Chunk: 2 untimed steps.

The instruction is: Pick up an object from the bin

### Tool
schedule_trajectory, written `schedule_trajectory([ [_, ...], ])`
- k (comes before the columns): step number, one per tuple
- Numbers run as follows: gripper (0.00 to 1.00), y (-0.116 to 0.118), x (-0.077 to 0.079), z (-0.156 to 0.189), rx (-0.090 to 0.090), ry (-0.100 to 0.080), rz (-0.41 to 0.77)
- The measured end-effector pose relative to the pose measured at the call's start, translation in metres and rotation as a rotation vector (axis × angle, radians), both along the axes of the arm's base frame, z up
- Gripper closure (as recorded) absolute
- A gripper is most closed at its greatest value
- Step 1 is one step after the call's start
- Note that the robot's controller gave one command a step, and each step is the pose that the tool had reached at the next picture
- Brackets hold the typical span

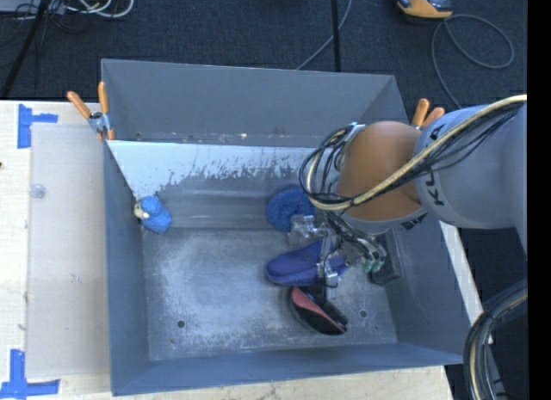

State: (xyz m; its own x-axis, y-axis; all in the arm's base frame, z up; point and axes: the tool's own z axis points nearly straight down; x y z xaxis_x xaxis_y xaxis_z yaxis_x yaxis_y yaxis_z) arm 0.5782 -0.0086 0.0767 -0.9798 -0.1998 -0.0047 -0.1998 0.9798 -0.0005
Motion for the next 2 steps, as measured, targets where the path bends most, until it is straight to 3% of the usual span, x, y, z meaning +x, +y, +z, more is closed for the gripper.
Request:
schedule_trajectory([
  [1, 0.0, 0.0044, -0.002, -0.0022, -0.001, 0.0, -0.013],
  [2, 1.0, 0.0033, 0.002, 0.002, 0.005, -0.006, 0.001],
])
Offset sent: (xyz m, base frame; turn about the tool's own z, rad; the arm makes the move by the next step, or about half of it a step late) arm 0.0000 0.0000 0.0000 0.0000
